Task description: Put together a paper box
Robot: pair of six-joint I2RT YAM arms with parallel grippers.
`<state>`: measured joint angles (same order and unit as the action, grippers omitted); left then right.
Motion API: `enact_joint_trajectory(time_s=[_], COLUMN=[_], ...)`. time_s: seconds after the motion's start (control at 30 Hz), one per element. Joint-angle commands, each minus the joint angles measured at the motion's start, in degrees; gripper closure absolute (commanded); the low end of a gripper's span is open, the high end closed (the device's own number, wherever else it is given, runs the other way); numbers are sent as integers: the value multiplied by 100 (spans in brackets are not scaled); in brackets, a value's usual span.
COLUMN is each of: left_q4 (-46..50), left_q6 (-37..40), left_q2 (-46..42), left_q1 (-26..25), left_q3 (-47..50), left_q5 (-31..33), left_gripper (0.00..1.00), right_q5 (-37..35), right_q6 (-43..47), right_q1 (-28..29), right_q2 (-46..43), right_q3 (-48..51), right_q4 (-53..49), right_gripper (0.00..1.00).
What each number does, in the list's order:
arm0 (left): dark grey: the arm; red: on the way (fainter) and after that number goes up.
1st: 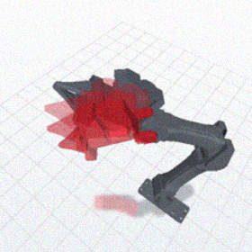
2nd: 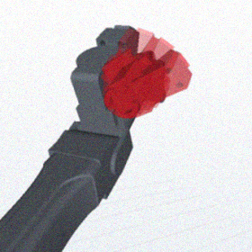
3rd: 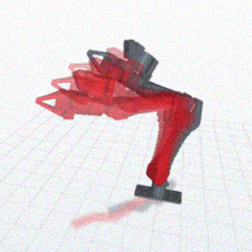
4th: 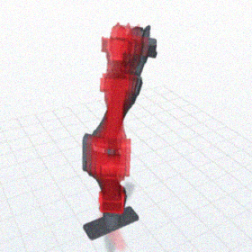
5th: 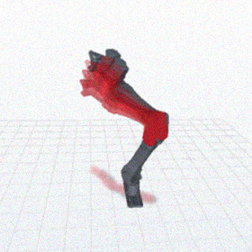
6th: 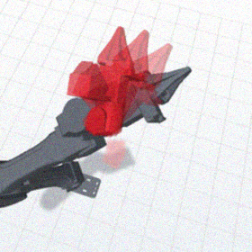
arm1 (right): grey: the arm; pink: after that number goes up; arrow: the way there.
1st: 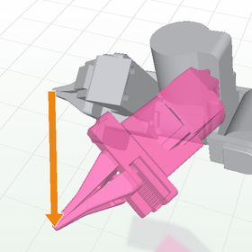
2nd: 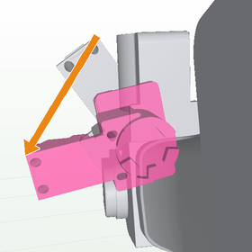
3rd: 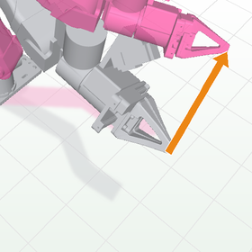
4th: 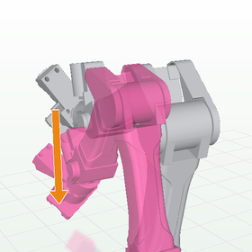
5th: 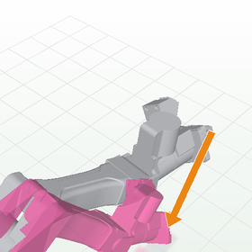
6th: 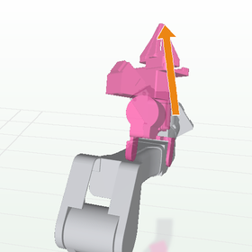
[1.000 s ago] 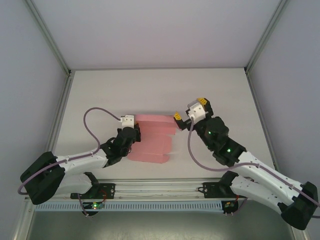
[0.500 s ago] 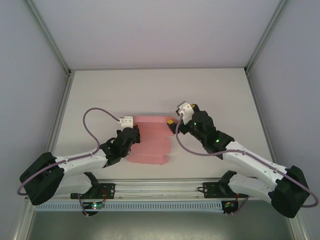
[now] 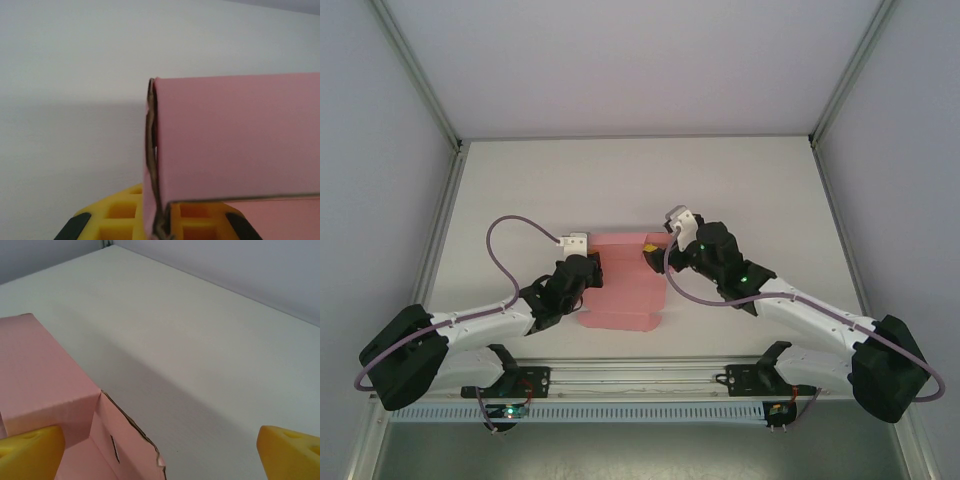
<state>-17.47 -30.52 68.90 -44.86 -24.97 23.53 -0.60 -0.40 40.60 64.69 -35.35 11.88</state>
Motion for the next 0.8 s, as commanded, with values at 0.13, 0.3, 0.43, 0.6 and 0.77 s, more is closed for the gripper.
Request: enact_joint_trajectory(time_s=[0.13, 0.3, 0.43, 0.6, 0.77], left_q4=[-442, -625, -674, -538, 86], left_q6=[-170, -306, -453, -719, -679], left_q2=[181, 412, 644, 722, 492], left_q1=[29, -2, -27, -31, -27], left_q3=[-149, -231, -371, -483, -762], left_q5=[-547, -771, -835, -390, 237], left_gripper=[100, 100, 100, 100, 100], right_q5=[29, -44, -331, -578, -931], right_q6=[-1106, -1509, -1715, -1690, -1935], right_q1=[-41, -37, -26, -37, -52], right_q2=[-99, -267, -428, -895, -1561], right_q3=[615, 1027, 1182, 1263, 1023], right_q4=[1834, 2625, 2679, 1995, 232], right_gripper=[2, 2, 2, 2, 2])
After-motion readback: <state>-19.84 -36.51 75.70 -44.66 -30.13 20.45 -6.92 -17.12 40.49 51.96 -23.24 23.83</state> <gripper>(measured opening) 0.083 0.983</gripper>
